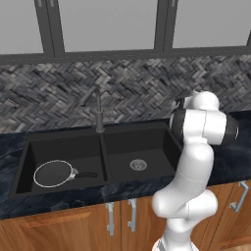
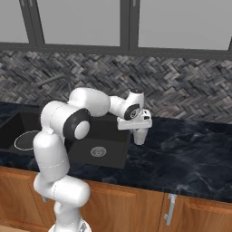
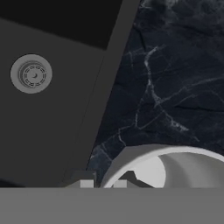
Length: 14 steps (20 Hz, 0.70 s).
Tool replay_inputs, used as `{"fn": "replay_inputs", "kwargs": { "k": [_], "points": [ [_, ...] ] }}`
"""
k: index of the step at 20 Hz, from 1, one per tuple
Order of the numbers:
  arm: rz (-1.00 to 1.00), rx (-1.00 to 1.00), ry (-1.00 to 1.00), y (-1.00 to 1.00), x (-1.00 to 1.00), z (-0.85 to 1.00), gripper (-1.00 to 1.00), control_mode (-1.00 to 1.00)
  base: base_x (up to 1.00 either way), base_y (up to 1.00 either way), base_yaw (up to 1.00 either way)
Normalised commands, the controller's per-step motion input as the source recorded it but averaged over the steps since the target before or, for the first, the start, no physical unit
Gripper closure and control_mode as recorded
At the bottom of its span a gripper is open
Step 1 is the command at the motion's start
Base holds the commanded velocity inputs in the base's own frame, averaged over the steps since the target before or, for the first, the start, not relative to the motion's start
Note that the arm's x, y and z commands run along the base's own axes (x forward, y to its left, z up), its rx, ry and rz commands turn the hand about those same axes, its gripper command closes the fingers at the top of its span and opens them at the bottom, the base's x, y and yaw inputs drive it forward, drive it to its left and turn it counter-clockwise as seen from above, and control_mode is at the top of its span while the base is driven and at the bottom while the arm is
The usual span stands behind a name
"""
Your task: Place the pan in the left basin and the glass cup in the right basin of the sink.
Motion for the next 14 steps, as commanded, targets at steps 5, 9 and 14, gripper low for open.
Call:
{"fn": "replay_inputs", "kwargs": {
  "k": [5,9,14],
  "points": [
    [0.06,0.00,0.00,0.50,0.00,0.18,1.00,-1.00,0.00,0.00,0.00],
    [0.05,0.00,0.00,0.49,0.00,0.16,1.00,-1.00,0.00,0.00,0.00],
    [0.04,0.00,0.00,0.43,-0.03,0.05,1.00,-1.00,0.00,0.00,0.00]
  ]
}}
